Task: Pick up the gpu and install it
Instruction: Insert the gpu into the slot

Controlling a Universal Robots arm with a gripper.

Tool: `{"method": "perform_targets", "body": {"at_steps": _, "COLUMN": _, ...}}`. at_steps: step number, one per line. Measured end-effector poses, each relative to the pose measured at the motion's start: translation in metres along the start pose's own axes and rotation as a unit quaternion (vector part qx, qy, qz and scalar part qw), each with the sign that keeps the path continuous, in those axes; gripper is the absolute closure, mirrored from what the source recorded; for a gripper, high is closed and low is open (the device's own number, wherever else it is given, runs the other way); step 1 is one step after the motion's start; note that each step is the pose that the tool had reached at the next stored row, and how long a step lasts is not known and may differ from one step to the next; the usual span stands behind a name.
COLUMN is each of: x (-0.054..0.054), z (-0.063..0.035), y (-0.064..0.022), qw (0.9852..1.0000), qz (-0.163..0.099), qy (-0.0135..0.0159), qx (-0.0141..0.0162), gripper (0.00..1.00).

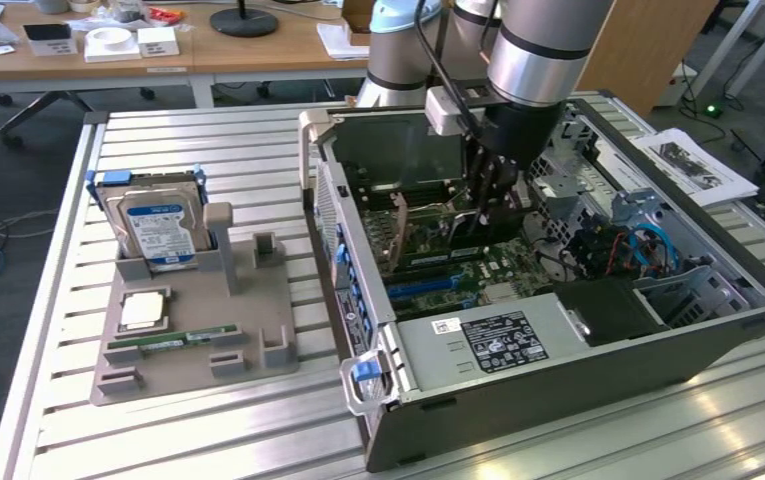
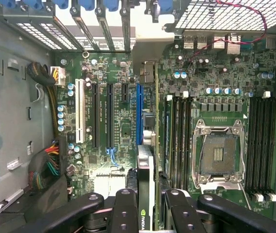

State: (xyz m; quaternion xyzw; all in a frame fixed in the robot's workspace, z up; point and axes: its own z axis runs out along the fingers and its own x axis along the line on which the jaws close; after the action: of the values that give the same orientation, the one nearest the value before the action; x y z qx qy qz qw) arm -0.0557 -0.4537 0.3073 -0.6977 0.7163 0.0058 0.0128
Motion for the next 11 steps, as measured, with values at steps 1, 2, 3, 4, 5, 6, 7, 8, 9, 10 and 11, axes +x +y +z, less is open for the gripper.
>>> {"method": "perform_targets", "body": {"at_steps": 1, "x": 0.0000, "z": 0.0000, "y": 0.0000, "qw": 1.0000, "qz": 0.000, "qy": 0.0000, "qx": 0.0000, "gripper": 0.73}}
{"method": "perform_targets", "body": {"at_steps": 2, "x": 0.0001, "z": 0.0004, "y": 0.0001, "qw": 1.0000, "qz": 0.000, "qy": 0.0000, "qx": 0.0000, "gripper": 0.73}}
{"method": "perform_targets", "body": {"at_steps": 3, "x": 0.0001, "z": 0.0011, "y": 0.0001, "qw": 1.0000, "qz": 0.000, "qy": -0.0001, "qx": 0.0001, "gripper": 0.73}}
{"method": "perform_targets", "body": {"at_steps": 4, "x": 0.0001, "z": 0.0018, "y": 0.0001, "qw": 1.0000, "qz": 0.000, "qy": 0.0000, "qx": 0.0000, "gripper": 0.73}}
{"method": "perform_targets", "body": {"at_steps": 5, "x": 0.0001, "z": 0.0026, "y": 0.0001, "qw": 1.0000, "qz": 0.000, "qy": 0.0000, "qx": 0.0000, "gripper": 0.73}}
{"method": "perform_targets", "body": {"at_steps": 6, "x": 0.0001, "z": 0.0035, "y": 0.0001, "qw": 1.0000, "qz": 0.000, "qy": 0.0000, "qx": 0.0000, "gripper": 0.73}}
{"method": "perform_targets", "body": {"at_steps": 7, "x": 0.0001, "z": 0.0042, "y": 0.0002, "qw": 1.0000, "qz": 0.000, "qy": 0.0000, "qx": 0.0000, "gripper": 0.73}}
{"method": "perform_targets", "body": {"at_steps": 8, "x": 0.0001, "z": 0.0046, "y": 0.0002, "qw": 1.0000, "qz": 0.000, "qy": 0.0000, "qx": 0.0000, "gripper": 0.73}}
{"method": "perform_targets", "body": {"at_steps": 9, "x": 0.0001, "z": 0.0047, "y": 0.0002, "qw": 1.0000, "qz": 0.000, "qy": 0.0001, "qx": 0.0000, "gripper": 0.73}}
{"method": "perform_targets", "body": {"at_steps": 10, "x": 0.0002, "z": 0.0047, "y": 0.0002, "qw": 1.0000, "qz": 0.000, "qy": 0.0002, "qx": 0.0000, "gripper": 0.73}}
{"method": "perform_targets", "body": {"at_steps": 11, "x": 0.0002, "z": 0.0048, "y": 0.0002, "qw": 1.0000, "qz": 0.000, "qy": 0.0001, "qx": -0.0001, "gripper": 0.73}}
